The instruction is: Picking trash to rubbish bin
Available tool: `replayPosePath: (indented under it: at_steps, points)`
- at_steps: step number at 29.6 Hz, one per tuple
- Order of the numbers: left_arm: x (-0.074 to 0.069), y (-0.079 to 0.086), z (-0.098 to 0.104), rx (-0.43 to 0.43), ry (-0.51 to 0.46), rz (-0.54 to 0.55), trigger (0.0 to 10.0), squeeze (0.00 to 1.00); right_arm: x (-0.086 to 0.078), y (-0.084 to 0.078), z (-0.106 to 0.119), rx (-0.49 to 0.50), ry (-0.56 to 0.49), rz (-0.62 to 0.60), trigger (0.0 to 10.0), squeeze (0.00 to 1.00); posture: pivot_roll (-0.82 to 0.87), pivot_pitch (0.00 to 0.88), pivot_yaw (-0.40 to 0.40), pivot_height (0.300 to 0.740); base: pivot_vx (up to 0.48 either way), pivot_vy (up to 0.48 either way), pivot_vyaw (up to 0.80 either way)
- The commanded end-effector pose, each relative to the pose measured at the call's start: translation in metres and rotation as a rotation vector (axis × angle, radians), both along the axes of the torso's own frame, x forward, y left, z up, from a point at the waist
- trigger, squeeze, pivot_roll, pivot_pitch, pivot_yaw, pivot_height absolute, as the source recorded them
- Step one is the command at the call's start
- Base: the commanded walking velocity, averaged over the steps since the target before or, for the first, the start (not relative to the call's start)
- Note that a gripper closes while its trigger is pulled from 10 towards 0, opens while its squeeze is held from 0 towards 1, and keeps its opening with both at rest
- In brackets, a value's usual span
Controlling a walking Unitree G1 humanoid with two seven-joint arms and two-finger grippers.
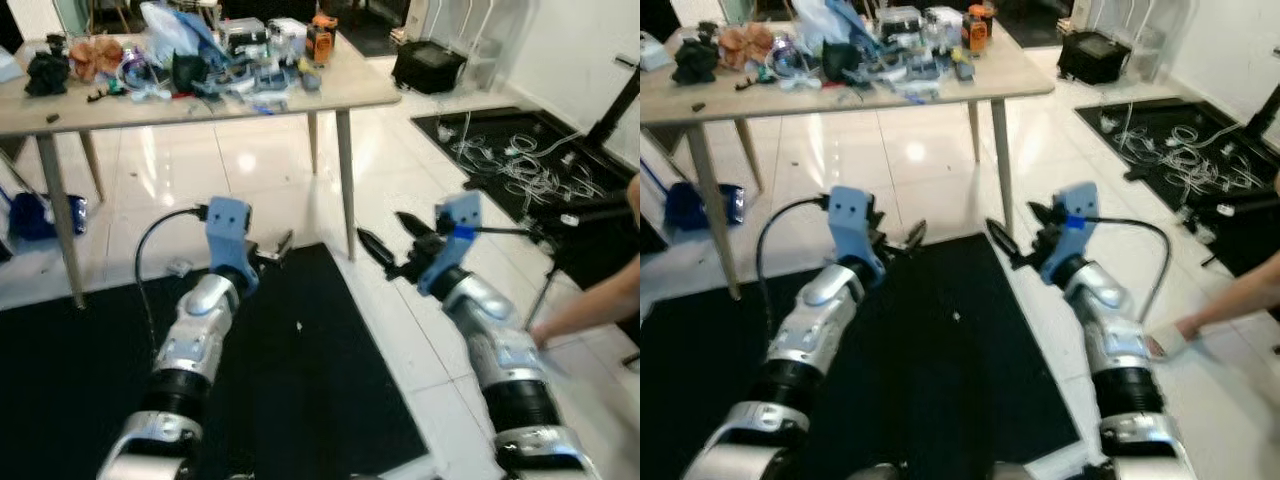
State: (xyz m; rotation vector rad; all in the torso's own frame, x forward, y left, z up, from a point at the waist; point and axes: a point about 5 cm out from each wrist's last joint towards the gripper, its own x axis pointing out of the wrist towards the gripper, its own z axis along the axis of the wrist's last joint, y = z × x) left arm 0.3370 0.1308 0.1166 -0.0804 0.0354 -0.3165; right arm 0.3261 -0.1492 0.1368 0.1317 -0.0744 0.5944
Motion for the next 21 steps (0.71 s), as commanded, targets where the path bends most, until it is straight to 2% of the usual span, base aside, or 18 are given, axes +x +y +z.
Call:
replayPosePath:
  at_steps: [1, 12, 16, 18, 19, 21]
  points:
    - [-0.001, -0.002, -0.004, -0.001, 0.014, -0.005, 10.0, 0.0, 0.0, -0.007, -0.001, -0.011, -0.001, -0.022, 10.0, 0.0, -0.09, 0.0, -0.035, 0.74, 0.33, 0.0, 0.0]
    - [0.0, 0.005, -0.006, -0.018, 0.014, 0.067, 10.0, 0.0, 0.002, -0.011, -0.003, -0.03, 0.006, -0.056, 10.0, 0.0, -0.09, 0.0, -0.035, 0.74, 0.333, 0.0, 0.0]
    - [-0.001, 0.011, -0.006, -0.026, 0.009, 0.115, 10.0, 0.0, 0.007, -0.027, -0.004, -0.041, 0.025, -0.169, 10.0, 0.0, -0.08, 0.0, -0.036, 0.74, 0.346, 0.0, 0.0]
    - [-0.001, 0.011, -0.006, -0.026, 0.009, 0.115, 10.0, 0.0, 0.007, -0.027, -0.004, -0.041, 0.025, -0.169, 10.0, 0.0, -0.08, 0.0, -0.036, 0.74, 0.349, 0.0, 0.0]
    - [0.0, 0.015, -0.006, -0.024, 0.01, 0.139, 10.0, 0.0, 0.01, -0.034, -0.004, -0.046, 0.026, -0.216, 10.0, 0.0, -0.08, 0.0, -0.036, 0.74, 0.345, 0.0, 0.0]
    - [0.0, 0.016, -0.006, -0.025, 0.011, 0.149, 10.0, 0.0, 0.01, -0.035, -0.004, -0.05, 0.023, -0.23, 10.0, 0.0, -0.08, 0.0, -0.036, 0.74, 0.345, 0.0, 0.0]
